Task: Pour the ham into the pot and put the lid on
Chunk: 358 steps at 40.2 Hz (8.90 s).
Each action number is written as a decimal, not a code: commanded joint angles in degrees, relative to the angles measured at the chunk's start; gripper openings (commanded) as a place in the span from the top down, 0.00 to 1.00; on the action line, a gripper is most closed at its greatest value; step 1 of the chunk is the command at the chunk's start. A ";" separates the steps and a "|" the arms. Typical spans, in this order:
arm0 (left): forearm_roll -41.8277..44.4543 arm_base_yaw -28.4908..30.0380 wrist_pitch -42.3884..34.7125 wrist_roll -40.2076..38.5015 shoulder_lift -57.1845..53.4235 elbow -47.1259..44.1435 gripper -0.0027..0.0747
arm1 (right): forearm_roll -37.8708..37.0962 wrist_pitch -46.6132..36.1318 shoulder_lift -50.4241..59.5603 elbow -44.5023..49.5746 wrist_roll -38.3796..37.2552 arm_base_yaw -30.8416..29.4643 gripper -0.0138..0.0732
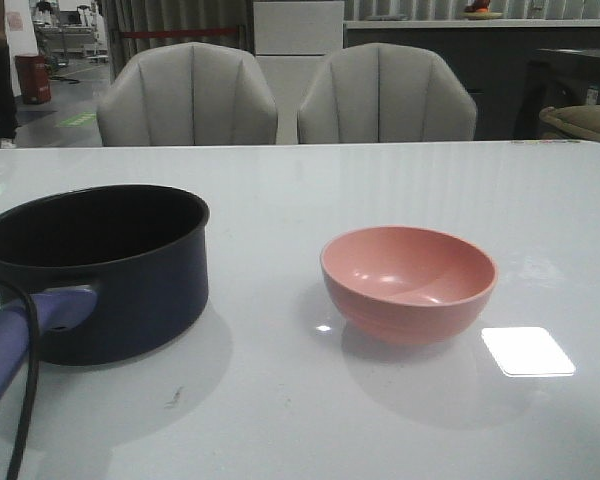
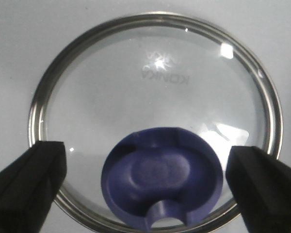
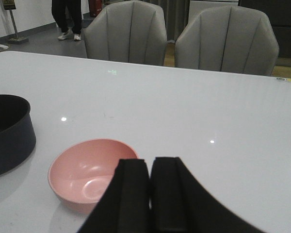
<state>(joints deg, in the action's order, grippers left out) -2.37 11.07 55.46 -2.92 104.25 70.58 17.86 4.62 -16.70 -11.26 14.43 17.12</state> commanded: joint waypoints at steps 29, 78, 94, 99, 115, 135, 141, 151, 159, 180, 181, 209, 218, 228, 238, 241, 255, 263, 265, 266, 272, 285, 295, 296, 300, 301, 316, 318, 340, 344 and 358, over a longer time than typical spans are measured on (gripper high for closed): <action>-1.03 0.02 -0.99 0.64 -0.53 2.58 0.70 | 0.34 -4.62 -0.18 -1.65 0.30 0.01 0.67; -2.17 -27.96 5.98 5.28 -10.37 18.31 0.70 | 0.34 -4.62 -0.18 -1.65 0.30 0.01 0.67; -2.44 -28.80 4.55 5.28 -4.31 18.76 0.69 | 0.34 -4.62 -0.18 -1.65 0.30 0.01 0.67; -4.18 -28.80 4.92 5.28 -3.11 20.08 0.69 | 0.34 -4.62 -0.18 -1.65 0.30 0.01 0.67; -4.32 -29.04 14.11 5.28 -0.85 22.87 0.69 | 0.34 -4.62 -0.18 -1.65 0.30 0.01 0.67; -5.51 -31.23 15.33 5.39 -0.85 22.87 0.70 | 0.34 -4.62 -0.18 -1.65 0.30 0.01 0.67; -2.29 -32.64 14.85 5.39 -0.85 22.87 0.70 | 0.34 -4.62 -0.18 -1.65 0.30 0.01 0.67; -2.07 -32.77 11.99 5.39 -0.85 22.87 0.70 | 0.34 -4.62 -0.18 -1.65 0.30 0.01 0.67; -1.93 -32.53 10.19 5.39 -0.75 22.87 0.70 | 0.34 -4.62 -0.18 -1.65 0.30 0.01 0.67; -0.58 -32.42 12.74 5.39 0.03 22.87 0.70 | 0.34 -4.62 -0.18 -1.65 0.30 0.01 0.67; -0.34 -32.42 12.97 5.39 0.03 22.87 0.69 | 0.34 -4.62 -0.18 -1.65 0.30 0.01 0.67; -0.66 -32.42 17.32 5.39 0.42 28.99 0.21 | 0.34 -4.62 -0.18 -1.65 0.30 0.01 0.67; -3.01 -32.42 17.14 5.39 -5.93 30.16 0.21 | 0.34 -4.62 -0.18 -1.65 0.30 0.01 0.67; -3.31 -32.42 14.46 5.39 -18.67 22.50 0.21 | 0.34 -4.62 -0.18 -1.65 0.30 0.01 0.67; -3.68 -32.42 3.54 5.39 -35.24 7.16 0.21 | 0.34 -4.62 -0.18 -1.65 0.30 0.01 0.67; -4.03 -32.42 0.01 5.39 -40.48 2.28 0.21 | 0.34 -4.62 -0.18 -1.65 0.30 0.01 0.67; -5.96 -32.42 -15.31 5.39 -65.05 -22.24 0.21 | 0.34 -4.62 -0.18 -1.65 0.30 0.01 0.67; -6.40 -32.42 -23.93 5.39 -80.45 -35.34 0.21 | 0.34 -4.62 -0.18 -1.65 0.30 0.01 0.67; -5.95 -32.42 -26.12 5.39 -84.40 -38.93 0.21 | 0.34 -4.62 -0.18 -1.65 0.30 0.01 0.67; -5.93 -32.42 -27.63 5.39 -86.23 -40.62 0.21 | 0.34 -4.62 -0.18 -1.65 0.30 0.01 0.67; -5.93 -32.42 -31.62 5.39 -93.79 -47.34 0.41 | 0.34 -4.62 -0.18 -1.65 0.30 0.01 0.67; -6.49 -32.42 -34.12 5.39 -96.59 -48.20 0.79 | 0.34 -4.62 -0.18 -1.65 0.30 0.01 0.67; -7.61 -32.42 -34.16 5.39 -96.59 -48.01 0.79 | 0.34 -4.62 -0.18 -1.65 0.30 0.01 0.67; -7.61 -32.42 -34.06 5.39 -96.59 -48.03 0.79 | 0.34 -4.62 -0.18 -1.65 0.30 0.01 0.67; -7.61 -32.42 -34.06 5.39 -96.59 -48.03 0.79 | 0.34 -4.62 -0.18 -1.65 0.30 0.01 0.67; -7.61 -32.42 -34.06 5.39 -96.59 -48.03 0.79 | 0.34 -4.62 -0.18 -1.65 0.30 0.01 0.67; -1.03 -24.82 -41.71 5.39 -100.61 -57.23 0.79 | 0.34 -4.62 -0.18 -1.65 0.30 0.01 0.67; -0.79 -22.40 -44.66 5.39 -102.28 -60.05 0.79 | 0.34 -4.62 -0.18 -1.65 0.30 0.01 0.67; 0.69 -15.12 -56.64 5.39 -105.69 -72.12 0.79 | 0.34 -4.62 -0.18 -1.65 0.30 0.01 0.67; 0.69 -15.12 -56.64 5.39 -105.69 -72.12 0.79 | 0.34 -4.62 -0.18 -1.65 0.30 0.01 0.67; 0.69 -15.12 -56.64 5.39 -105.69 -72.12 0.79 | 0.34 -4.62 -0.18 -1.65 0.30 0.01 0.67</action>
<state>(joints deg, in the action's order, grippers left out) -1.65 -4.05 3.65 2.70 -0.24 -0.31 17.86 4.62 -16.70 -11.26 14.43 17.12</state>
